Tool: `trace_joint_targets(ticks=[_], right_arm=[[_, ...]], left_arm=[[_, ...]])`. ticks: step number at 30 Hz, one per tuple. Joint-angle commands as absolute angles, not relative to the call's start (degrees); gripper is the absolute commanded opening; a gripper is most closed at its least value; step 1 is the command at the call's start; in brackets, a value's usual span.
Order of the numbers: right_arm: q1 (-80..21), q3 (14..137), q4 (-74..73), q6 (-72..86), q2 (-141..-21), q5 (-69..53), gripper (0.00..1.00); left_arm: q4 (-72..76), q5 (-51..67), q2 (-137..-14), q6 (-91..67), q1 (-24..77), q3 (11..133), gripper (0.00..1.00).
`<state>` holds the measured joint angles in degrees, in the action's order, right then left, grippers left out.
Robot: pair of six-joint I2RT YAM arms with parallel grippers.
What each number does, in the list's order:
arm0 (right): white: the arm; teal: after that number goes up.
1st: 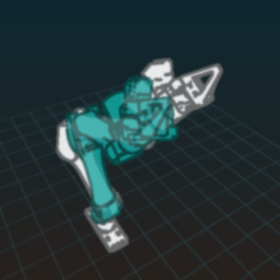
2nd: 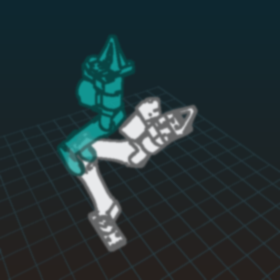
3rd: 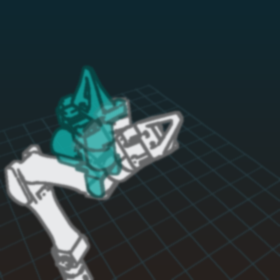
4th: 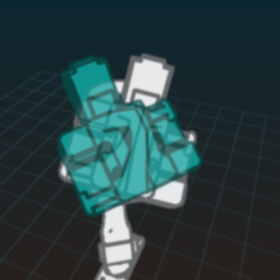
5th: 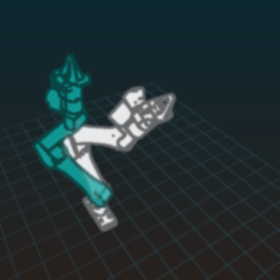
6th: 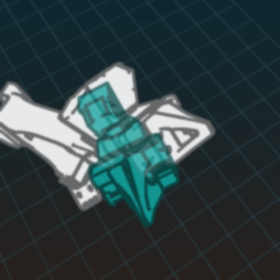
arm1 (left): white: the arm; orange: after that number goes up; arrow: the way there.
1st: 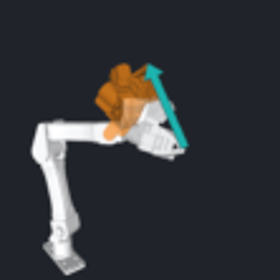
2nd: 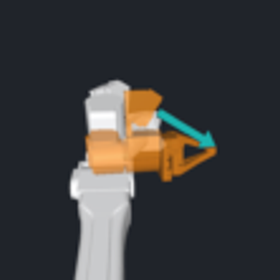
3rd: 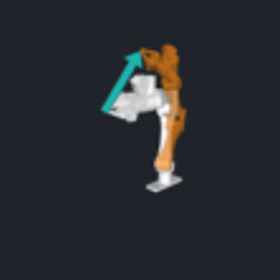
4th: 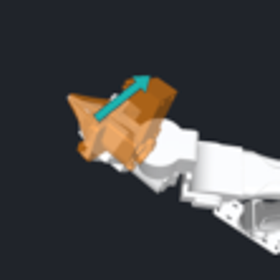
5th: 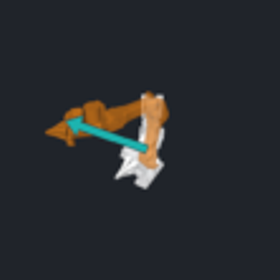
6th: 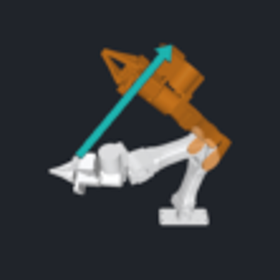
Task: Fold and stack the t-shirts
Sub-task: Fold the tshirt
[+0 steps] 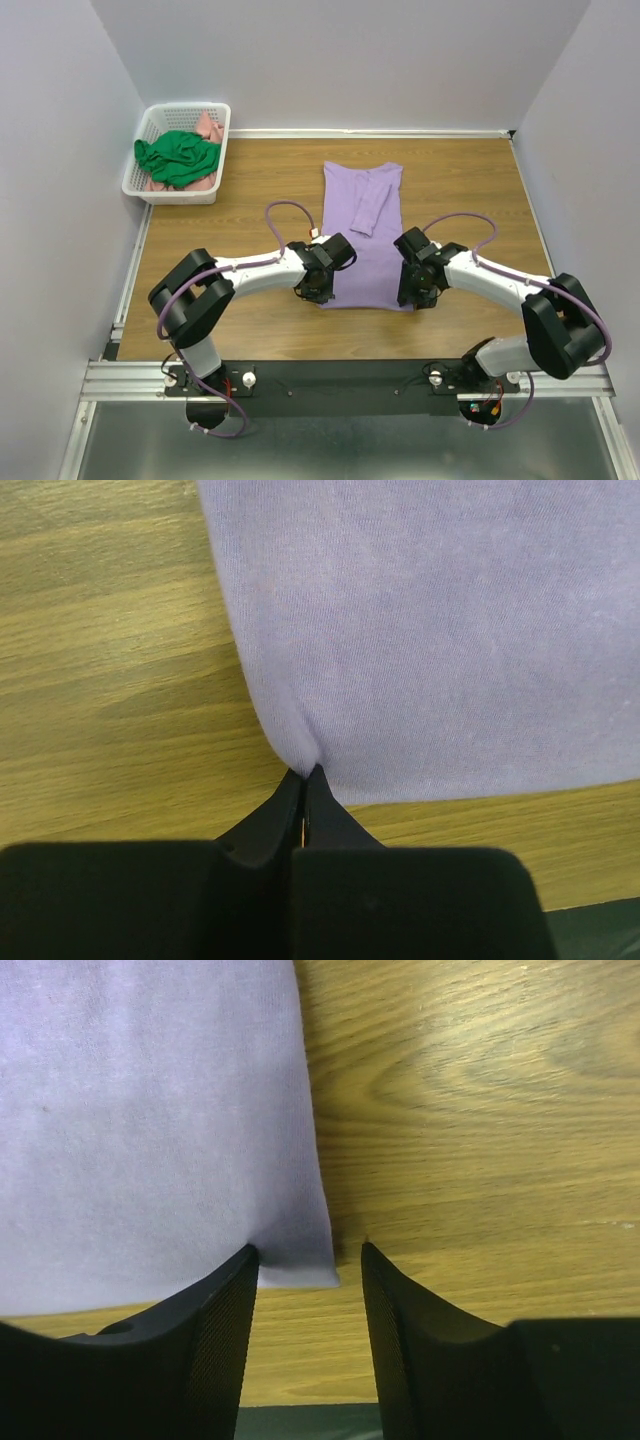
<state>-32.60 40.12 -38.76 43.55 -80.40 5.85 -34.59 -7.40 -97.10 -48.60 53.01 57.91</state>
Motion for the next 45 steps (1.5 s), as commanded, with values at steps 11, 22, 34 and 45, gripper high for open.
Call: trace_joint_targets(ticks=[11,22,34,45], right_arm=[[-39.3,35.8,-41.0,50.4,-89.1,11.0,0.17],[-39.5,37.8,-51.4,45.4,-80.7,0.4,0.01],[-39.4,55.2,-75.4,37.9,-73.5,-3.7,0.01],[-36.7,85.9,-73.4,30.6,-92.7,10.7,0.01]], left_arm=[[-34.3,-6.3,-98.6,-46.7,53.3,52.5,0.00],[-42.5,-2.1,-88.0,-46.1,56.3,46.6,0.00],[-54.2,11.8,-71.6,-46.9,58.8,48.3,0.00],[-52.0,3.4,-78.7,-34.5,37.0,64.0,0.00]])
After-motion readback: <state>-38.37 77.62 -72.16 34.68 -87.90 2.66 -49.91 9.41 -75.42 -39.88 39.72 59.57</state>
